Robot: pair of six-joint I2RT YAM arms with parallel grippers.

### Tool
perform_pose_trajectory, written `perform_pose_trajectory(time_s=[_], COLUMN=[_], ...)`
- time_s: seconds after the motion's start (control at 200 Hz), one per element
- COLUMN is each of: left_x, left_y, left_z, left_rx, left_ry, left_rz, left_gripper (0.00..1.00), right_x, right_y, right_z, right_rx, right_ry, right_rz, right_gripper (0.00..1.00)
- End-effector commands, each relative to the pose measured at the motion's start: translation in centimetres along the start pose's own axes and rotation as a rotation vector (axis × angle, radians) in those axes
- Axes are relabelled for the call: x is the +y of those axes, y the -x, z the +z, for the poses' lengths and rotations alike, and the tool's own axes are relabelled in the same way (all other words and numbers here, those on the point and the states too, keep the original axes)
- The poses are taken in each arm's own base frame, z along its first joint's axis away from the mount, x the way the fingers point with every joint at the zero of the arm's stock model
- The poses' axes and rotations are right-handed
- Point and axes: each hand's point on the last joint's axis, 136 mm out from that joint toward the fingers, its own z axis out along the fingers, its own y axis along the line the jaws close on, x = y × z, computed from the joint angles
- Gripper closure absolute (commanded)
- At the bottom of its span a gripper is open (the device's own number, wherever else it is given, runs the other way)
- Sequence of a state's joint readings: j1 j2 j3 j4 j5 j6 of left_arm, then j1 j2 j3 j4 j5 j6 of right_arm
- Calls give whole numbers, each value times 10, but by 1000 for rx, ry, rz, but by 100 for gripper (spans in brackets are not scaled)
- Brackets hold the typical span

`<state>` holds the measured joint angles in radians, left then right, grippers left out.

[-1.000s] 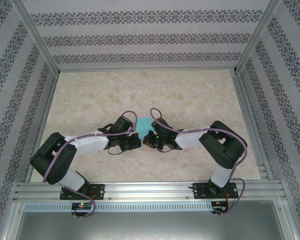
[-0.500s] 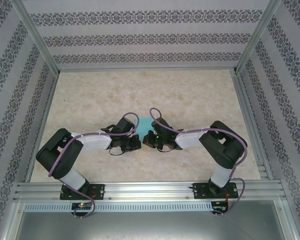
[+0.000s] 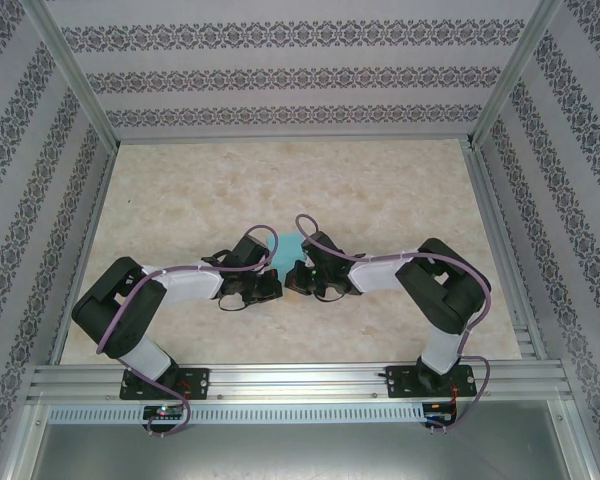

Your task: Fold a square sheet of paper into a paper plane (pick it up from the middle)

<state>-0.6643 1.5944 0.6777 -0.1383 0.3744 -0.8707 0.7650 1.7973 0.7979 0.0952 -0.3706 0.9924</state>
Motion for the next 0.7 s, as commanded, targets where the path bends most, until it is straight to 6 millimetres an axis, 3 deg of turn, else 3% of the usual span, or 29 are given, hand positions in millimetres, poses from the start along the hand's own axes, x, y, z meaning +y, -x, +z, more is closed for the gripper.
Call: perform_pose_trajectory(time_s=[0.0,0.42,0.599,0.699], left_x=[45,59,59,58], left_y=[-27,-39,-39,-39], left_z=[2,4,4,4], left_rx=[56,82,81,81], left_ry=[165,193,189,187], left_rz=[-42,-54,-55,-54], left_gripper=[100,100,100,100], right_x=[-38,-81,-77,-61], right_y=[19,72,102,108], right_z=[-2,-20,-36,-41], right_rx=[-29,-103,-168,-180], right_ry=[-135,-221,-235,-190], right_rz=[21,63,39,3], right_gripper=[100,100,100,100])
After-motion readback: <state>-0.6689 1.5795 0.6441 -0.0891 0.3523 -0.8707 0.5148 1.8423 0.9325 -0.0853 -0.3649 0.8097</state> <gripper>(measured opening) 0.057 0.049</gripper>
